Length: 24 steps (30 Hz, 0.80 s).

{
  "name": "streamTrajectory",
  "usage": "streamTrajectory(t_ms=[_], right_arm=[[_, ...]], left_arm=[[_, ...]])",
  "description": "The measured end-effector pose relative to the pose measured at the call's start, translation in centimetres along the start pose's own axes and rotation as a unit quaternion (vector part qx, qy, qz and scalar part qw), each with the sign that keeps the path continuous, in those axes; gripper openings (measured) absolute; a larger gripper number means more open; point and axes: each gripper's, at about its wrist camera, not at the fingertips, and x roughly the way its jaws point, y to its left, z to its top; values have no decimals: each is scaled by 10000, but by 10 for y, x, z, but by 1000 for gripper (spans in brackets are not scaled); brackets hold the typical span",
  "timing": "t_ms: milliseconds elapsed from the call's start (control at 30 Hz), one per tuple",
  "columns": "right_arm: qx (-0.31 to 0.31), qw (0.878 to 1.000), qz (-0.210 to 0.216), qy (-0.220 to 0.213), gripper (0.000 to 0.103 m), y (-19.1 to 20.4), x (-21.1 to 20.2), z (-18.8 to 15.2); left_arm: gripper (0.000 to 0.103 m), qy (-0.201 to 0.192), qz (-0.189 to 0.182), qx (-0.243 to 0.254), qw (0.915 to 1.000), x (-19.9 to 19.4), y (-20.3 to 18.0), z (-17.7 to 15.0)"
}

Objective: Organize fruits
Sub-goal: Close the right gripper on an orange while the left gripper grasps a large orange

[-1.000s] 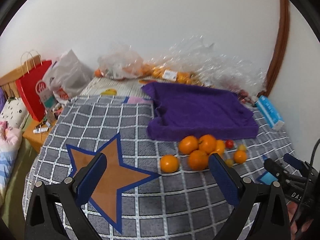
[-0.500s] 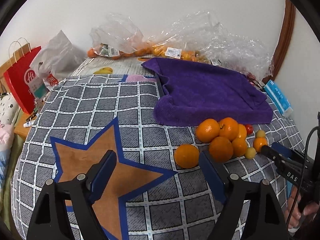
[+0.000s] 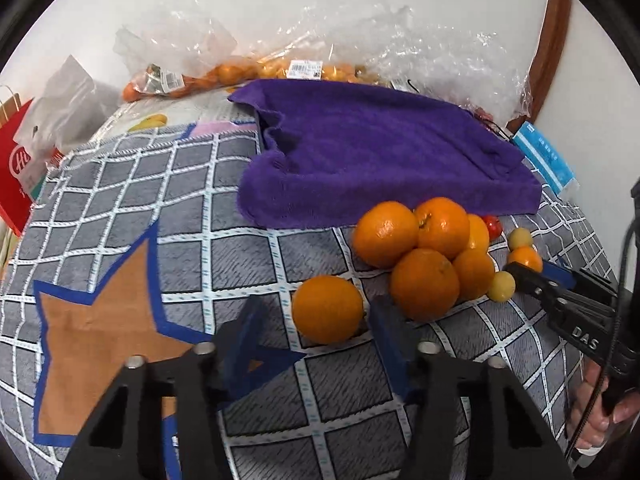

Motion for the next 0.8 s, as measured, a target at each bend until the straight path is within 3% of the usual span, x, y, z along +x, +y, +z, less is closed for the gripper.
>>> streamTrajectory(t_ms=[300,500,600,700,800], right_arm=[[-132,9999,-68,-62,38,-3,-7,-10],[-316,9993,-82,-167,38,3,-8,-10],[-402,9988,-48,-276,38,6,-13,-11],[-371,9987,11,-361,37,4,-16,-12],[-304,9985,70,-447,37,1,-20,-12]], left_arm=[[45,-246,-132,-404,9988,-3,11,-5],[45,-221,-58,-304,9993,-2,8,-4],[42,-249,-214,-373,9988,-3,11,-4],[35,-296,-623,-611,9958,-5,21,-5],[35,-368,-820,-819,9926,-7,29,-7]])
